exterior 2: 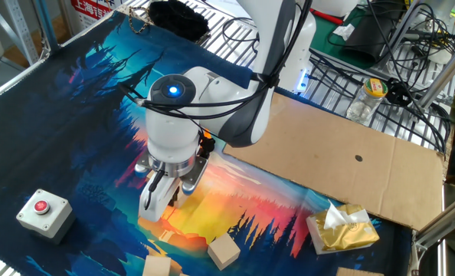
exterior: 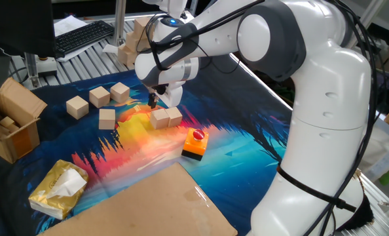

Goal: Stack the blocks into a pyramid shape

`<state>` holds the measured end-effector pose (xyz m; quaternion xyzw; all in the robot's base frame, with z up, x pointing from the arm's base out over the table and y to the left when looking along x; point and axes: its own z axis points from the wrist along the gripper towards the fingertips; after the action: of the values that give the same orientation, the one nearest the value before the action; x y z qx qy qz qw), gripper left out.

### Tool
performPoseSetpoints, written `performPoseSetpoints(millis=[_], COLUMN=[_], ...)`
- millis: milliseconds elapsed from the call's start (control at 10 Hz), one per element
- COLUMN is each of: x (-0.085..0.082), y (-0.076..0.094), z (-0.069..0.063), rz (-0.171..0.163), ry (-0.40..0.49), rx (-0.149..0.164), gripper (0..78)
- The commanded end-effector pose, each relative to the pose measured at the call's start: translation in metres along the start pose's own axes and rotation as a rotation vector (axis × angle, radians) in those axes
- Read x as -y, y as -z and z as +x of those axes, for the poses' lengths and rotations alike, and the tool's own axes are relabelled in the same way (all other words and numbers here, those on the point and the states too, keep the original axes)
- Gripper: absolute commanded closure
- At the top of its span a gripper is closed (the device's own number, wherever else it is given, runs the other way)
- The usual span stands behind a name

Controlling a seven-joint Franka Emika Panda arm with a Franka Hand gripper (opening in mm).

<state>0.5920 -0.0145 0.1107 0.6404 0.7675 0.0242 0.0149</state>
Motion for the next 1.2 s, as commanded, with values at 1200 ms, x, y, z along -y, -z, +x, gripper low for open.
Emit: performPoseSetpoints(millis=[1200], x=[-0.0006], y=[0.0002], z=[-0.0005], rz=[0.019], ry=[-0.042], rx=[-0.031], gripper=[76.4])
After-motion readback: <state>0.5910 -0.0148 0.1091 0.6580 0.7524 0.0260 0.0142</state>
